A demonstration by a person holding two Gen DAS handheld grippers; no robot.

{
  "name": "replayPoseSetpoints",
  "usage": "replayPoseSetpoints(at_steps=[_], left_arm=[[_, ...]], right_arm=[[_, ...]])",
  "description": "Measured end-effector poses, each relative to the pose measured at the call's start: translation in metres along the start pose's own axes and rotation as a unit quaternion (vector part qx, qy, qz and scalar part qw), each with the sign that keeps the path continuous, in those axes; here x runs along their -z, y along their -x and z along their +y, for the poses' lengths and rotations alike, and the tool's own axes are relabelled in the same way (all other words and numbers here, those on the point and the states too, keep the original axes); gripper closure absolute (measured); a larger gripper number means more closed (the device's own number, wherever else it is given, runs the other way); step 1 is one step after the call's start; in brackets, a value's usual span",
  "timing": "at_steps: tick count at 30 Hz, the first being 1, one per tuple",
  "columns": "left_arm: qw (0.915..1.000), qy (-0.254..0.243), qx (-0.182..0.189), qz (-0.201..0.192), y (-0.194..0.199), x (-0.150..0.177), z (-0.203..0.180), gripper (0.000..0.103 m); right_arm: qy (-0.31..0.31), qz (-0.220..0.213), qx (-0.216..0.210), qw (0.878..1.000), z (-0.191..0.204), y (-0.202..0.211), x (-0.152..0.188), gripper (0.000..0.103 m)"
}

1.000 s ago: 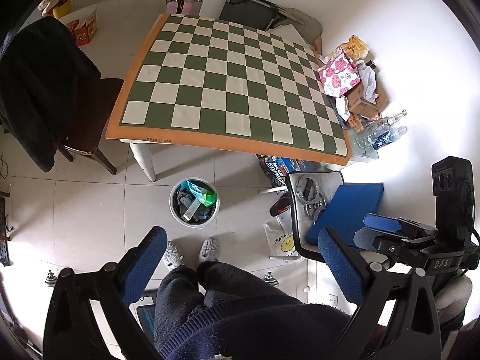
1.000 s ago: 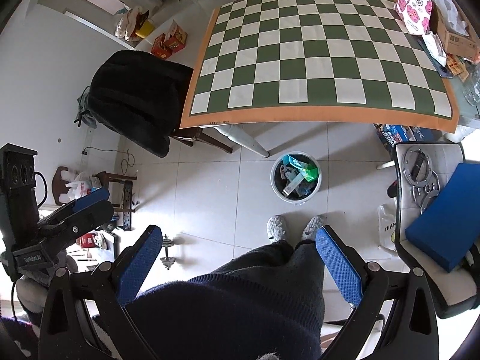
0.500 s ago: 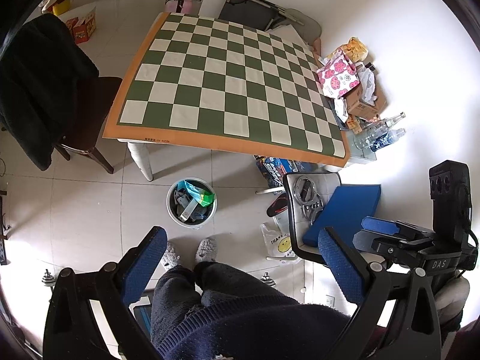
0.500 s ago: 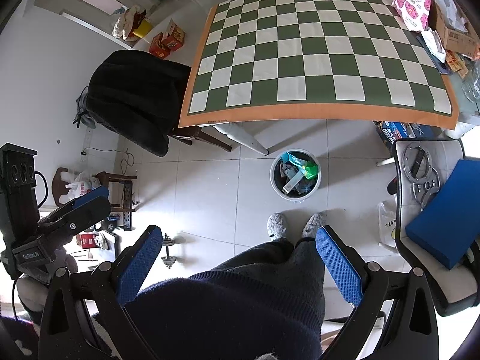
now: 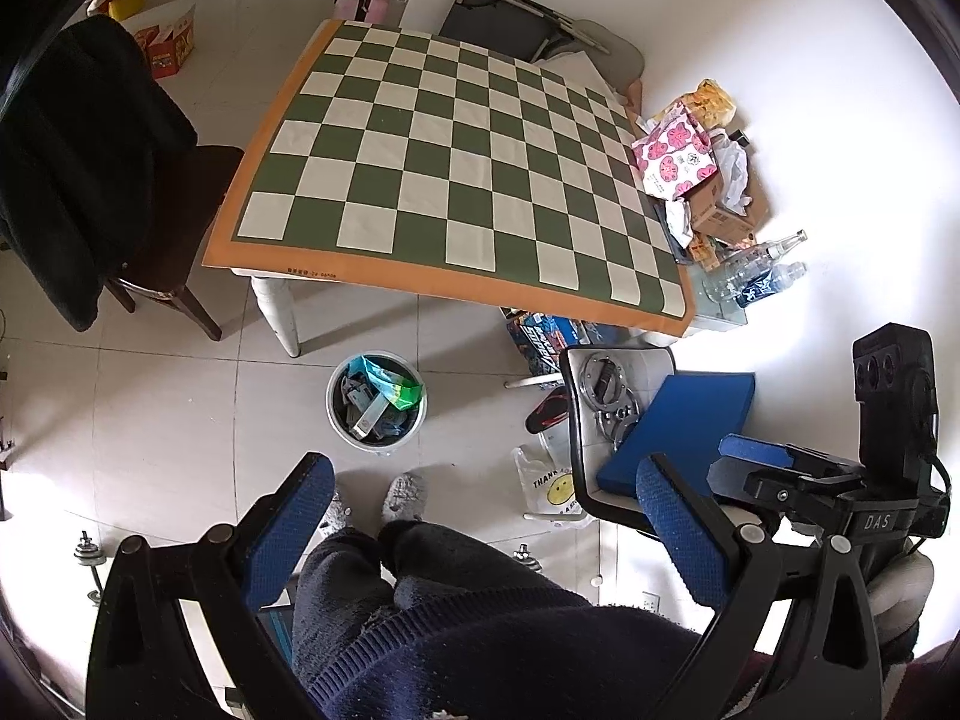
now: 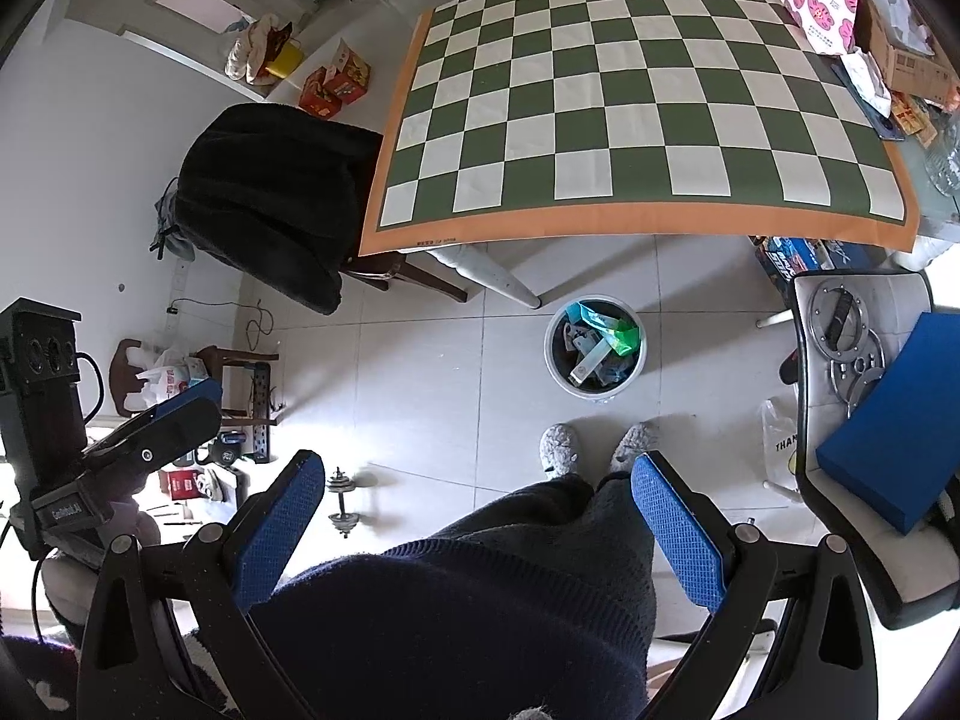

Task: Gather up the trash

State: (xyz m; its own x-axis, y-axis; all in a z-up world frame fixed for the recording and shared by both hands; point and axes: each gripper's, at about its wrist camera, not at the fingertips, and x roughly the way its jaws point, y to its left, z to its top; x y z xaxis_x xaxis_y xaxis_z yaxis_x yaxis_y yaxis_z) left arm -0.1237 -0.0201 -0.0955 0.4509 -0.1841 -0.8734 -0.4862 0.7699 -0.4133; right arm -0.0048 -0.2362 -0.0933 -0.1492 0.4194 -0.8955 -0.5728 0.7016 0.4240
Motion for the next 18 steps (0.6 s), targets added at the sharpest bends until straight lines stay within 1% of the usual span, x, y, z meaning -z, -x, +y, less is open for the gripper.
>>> replayPoseSetpoints(at_steps=[10,18], left_arm=[[1.0000,0.004,0.009,0.000,0.001,0.005,-0.005,0.000],[0.9999,0.004,0.011,-0.001,0.001,0.009,-0.010,0.000]], right_arm=[[0.000,-0.002,0.000,1.000,0.001,0.000,-0.001,0.000],[-0.004,-0.006,-0.002,1.000,0.011,0.001,-0.003,0.000]])
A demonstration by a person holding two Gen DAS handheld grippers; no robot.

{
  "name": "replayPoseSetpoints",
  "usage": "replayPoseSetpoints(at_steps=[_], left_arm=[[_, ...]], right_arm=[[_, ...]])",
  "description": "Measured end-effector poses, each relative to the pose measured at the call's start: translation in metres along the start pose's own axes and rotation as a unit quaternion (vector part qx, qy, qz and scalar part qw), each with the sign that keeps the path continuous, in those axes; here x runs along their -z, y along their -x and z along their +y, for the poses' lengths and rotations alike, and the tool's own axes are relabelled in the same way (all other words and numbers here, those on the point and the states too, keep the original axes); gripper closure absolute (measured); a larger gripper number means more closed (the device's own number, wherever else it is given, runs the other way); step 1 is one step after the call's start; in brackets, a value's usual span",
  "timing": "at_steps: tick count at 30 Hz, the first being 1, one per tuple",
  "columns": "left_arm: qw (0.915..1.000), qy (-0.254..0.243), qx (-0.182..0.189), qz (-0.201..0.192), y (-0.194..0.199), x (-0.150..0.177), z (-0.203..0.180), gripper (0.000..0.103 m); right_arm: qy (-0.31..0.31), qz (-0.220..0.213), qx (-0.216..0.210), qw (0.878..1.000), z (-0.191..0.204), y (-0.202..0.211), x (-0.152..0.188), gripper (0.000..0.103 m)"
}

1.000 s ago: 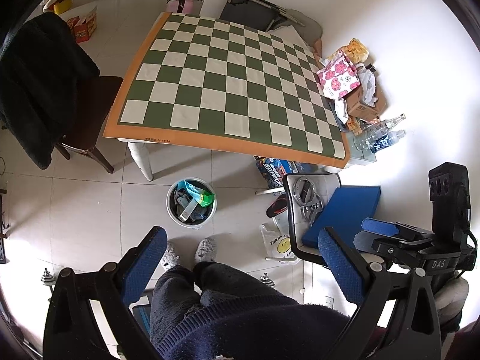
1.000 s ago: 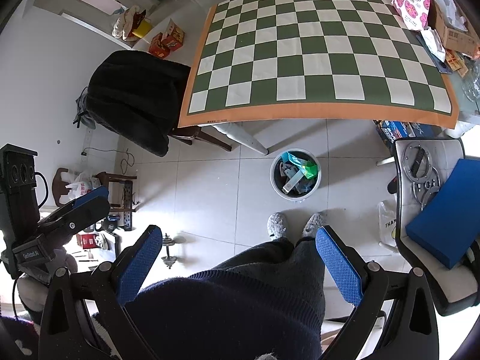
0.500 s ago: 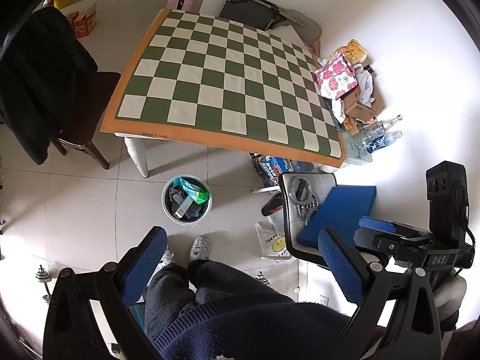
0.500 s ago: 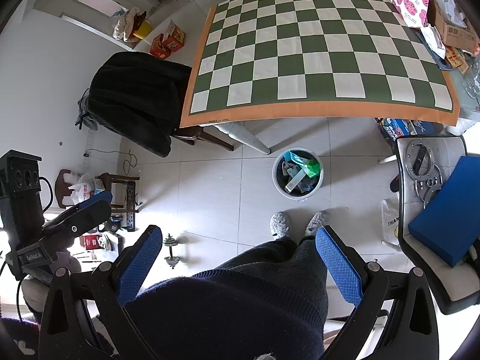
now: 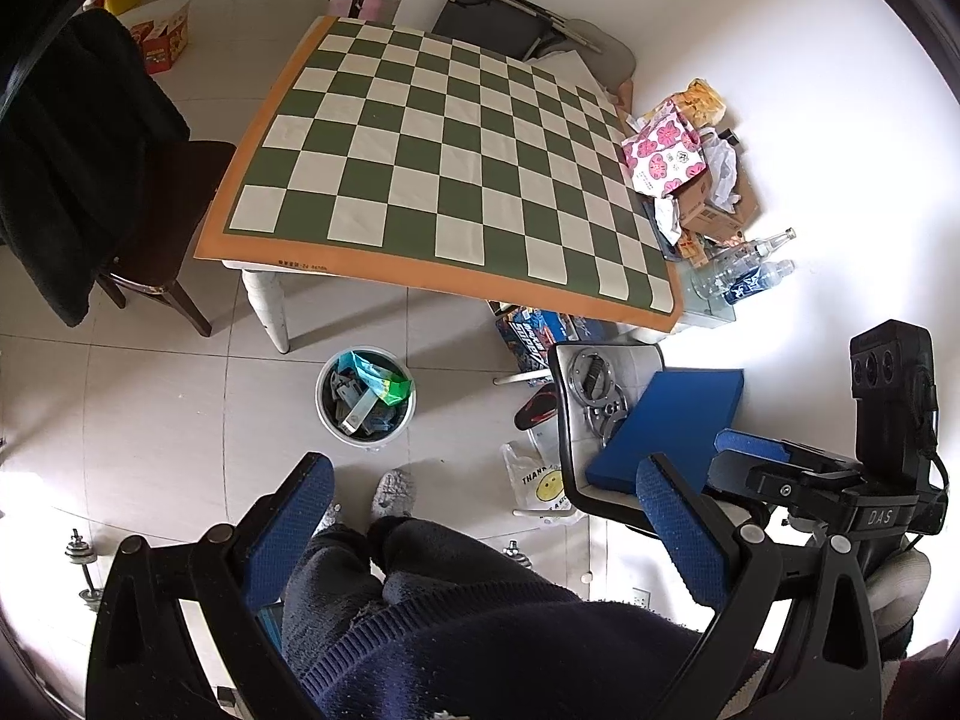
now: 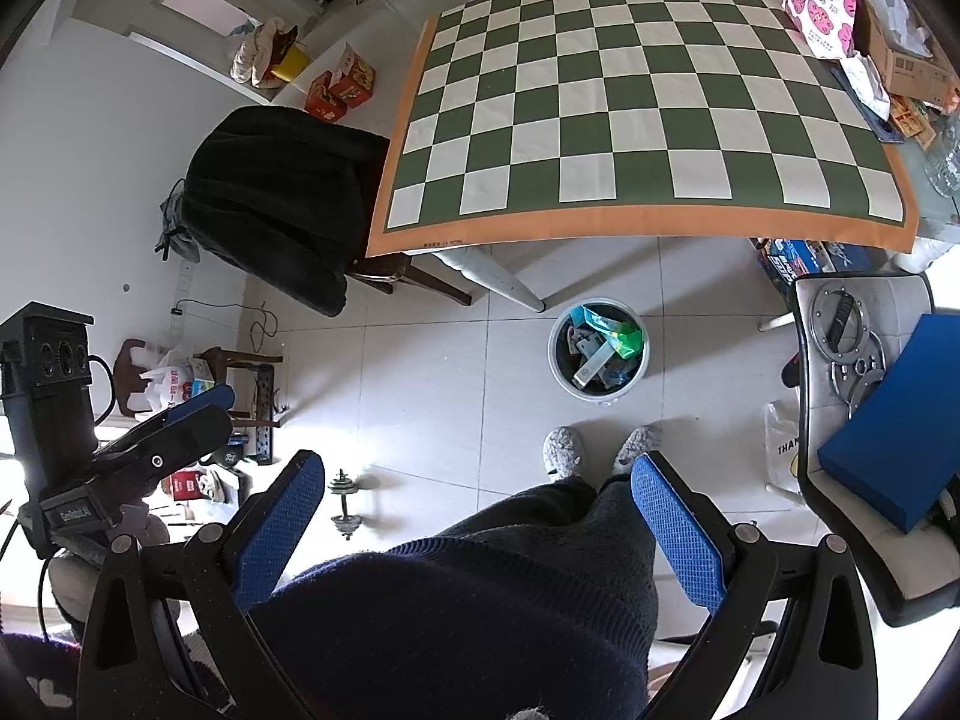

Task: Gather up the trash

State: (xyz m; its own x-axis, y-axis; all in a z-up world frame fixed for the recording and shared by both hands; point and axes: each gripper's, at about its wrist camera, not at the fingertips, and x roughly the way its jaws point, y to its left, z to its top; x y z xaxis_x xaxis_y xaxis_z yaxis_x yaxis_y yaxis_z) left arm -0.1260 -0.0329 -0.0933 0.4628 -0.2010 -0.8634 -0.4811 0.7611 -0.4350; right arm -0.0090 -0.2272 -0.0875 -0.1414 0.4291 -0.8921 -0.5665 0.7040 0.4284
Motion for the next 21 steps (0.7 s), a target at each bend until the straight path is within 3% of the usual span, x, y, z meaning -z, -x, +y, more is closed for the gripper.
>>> replayPoseSetpoints(at_steps=[21], left_arm=[[1.0000,0.002,0.001,-0.003,0.0036,0.0037,0.0045,0.000]], right_arm=[[-0.002,-0.002,-0.001,1.000,0.0067,0.0016,0.0012,0.000]])
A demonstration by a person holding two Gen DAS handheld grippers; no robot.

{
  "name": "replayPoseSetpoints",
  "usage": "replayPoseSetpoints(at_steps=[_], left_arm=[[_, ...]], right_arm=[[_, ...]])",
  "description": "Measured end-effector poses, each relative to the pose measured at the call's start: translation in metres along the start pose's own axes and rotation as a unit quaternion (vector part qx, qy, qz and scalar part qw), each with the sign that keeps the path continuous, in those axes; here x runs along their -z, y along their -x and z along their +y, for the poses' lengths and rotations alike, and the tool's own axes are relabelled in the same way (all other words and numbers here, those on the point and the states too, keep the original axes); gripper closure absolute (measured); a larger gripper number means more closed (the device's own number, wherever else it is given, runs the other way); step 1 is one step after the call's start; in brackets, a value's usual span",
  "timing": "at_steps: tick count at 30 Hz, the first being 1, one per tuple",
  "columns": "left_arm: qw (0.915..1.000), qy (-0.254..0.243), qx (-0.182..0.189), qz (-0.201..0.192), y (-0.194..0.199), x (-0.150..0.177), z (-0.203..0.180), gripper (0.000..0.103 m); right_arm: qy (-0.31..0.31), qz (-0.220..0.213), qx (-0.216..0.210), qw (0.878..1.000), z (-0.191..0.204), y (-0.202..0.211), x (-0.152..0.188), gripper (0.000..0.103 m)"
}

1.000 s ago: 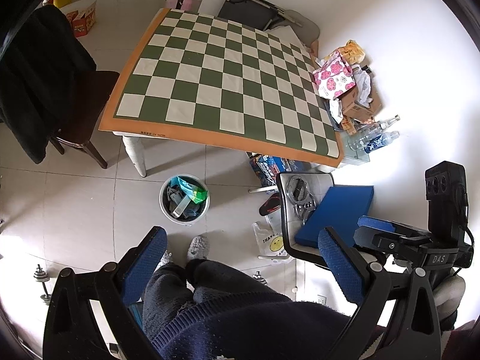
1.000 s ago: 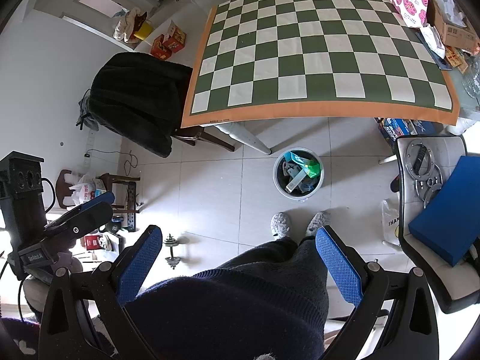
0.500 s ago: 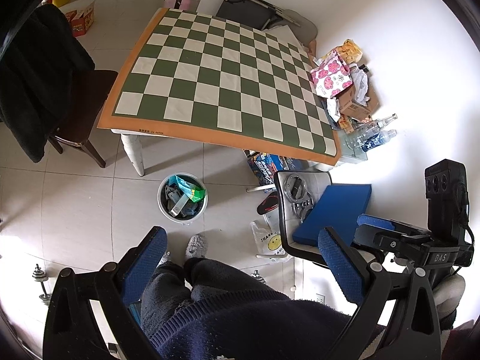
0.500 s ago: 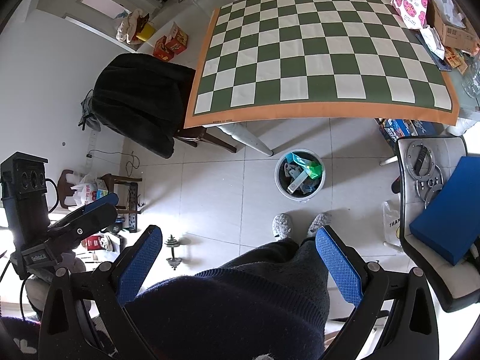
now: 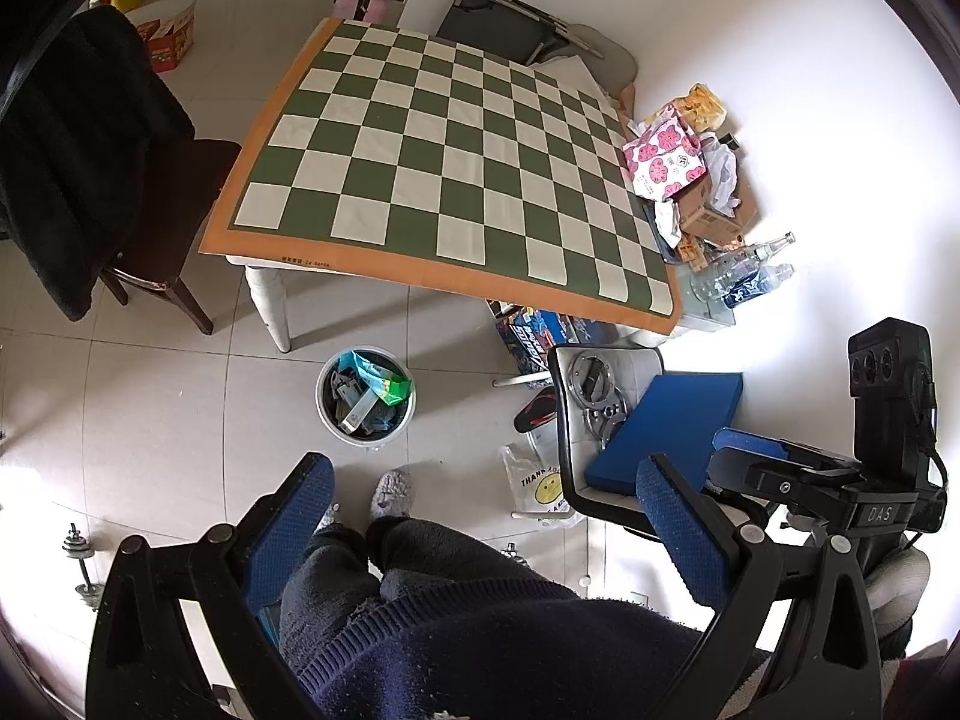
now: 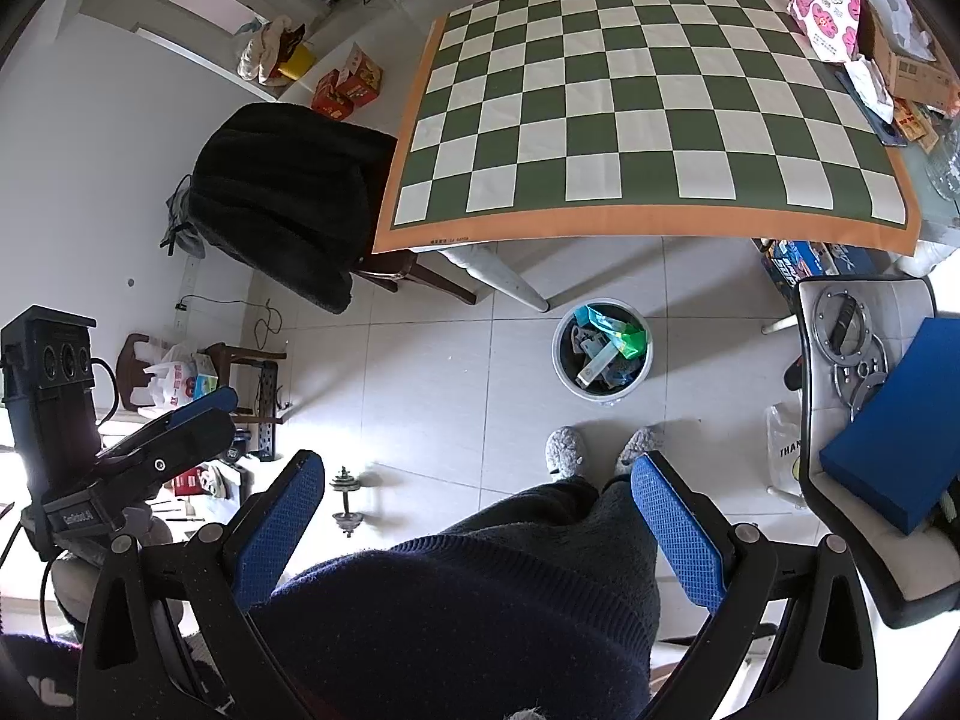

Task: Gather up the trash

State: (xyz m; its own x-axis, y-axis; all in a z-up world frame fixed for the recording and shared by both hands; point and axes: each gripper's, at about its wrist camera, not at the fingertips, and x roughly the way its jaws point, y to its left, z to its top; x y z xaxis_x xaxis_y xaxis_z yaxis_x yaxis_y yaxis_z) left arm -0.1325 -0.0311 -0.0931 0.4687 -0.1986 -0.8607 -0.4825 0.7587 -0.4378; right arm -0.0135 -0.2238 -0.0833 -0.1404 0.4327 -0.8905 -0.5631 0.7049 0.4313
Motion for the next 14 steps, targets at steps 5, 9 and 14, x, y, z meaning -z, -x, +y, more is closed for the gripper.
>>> replayPoseSetpoints(at_steps=[5,9,14], left_arm=[[1.0000,0.000,0.001,0.000,0.0003,0.0006,-0.0007,0.000],[1.0000,0.000,0.002,0.001,0.0008,0.0006,0.0010,0.000],[1.0000,0.000,0.000,-0.003,0.0004,-0.0002,-0.0036,0.000]], right_arm=[[0.000,0.000,0.000,1.000,0.0003,-0.0004,0.0004,0.000],[-0.001,-0.001,0.000,1.000,0.0006,-0.0008,0.0005,0.000],[0.001,0.000,-0.001,1.000,0.0089,-0.0005,0.0014,0.000]])
